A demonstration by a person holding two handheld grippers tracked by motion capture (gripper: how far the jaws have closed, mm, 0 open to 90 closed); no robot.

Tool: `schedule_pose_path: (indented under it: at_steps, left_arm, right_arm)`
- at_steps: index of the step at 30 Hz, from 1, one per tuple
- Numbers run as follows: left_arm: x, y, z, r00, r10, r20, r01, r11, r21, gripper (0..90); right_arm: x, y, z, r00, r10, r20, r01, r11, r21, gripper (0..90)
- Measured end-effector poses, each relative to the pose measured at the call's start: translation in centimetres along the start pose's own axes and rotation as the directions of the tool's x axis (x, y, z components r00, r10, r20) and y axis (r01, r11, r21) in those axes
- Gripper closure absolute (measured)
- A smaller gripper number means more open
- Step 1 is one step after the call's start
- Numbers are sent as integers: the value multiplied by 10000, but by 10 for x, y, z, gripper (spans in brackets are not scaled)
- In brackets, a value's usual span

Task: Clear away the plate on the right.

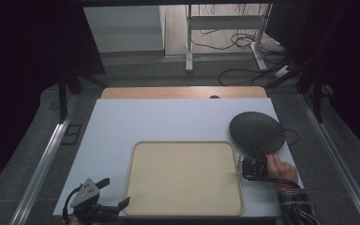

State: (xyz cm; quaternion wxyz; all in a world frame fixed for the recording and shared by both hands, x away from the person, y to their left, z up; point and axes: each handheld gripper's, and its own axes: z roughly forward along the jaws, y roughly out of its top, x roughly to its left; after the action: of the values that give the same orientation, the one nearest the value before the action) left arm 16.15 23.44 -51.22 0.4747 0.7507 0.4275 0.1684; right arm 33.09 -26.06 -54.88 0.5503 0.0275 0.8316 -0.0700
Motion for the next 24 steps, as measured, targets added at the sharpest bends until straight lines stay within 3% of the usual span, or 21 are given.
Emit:
schedule_pose_path:
  at_steps: [8,20,21,22,23,24]
  left_arm:
    - [0,0,0,10000,-10,-3,10,10000,-10,0]
    - [0,0,-1,10000,-12,-28,12,10000,-51,0]
    - [0,0,-1,10000,-17,-26,17,10000,-55,0]
    - [1,0,-1,10000,-18,-28,18,10000,-53,0]
    - [1,0,-1,10000,-16,-28,16,10000,-51,0]
    - [1,0,-1,10000,-16,-29,16,10000,-54,0]
  right_arm:
    - [-5,2,-10,9998,-14,193,15,10000,-57,833]
    - [-12,6,-31,9976,56,696,-14,9982,-599,833]
    - [-13,6,-32,9997,116,195,-104,9980,-626,834]
    - [-15,7,-36,9998,30,177,-18,9974,-724,834]
    - [-14,7,-35,9996,179,213,-153,9931,-1164,834]
    - [-14,7,-35,9996,179,213,-153,9931,-1164,834]
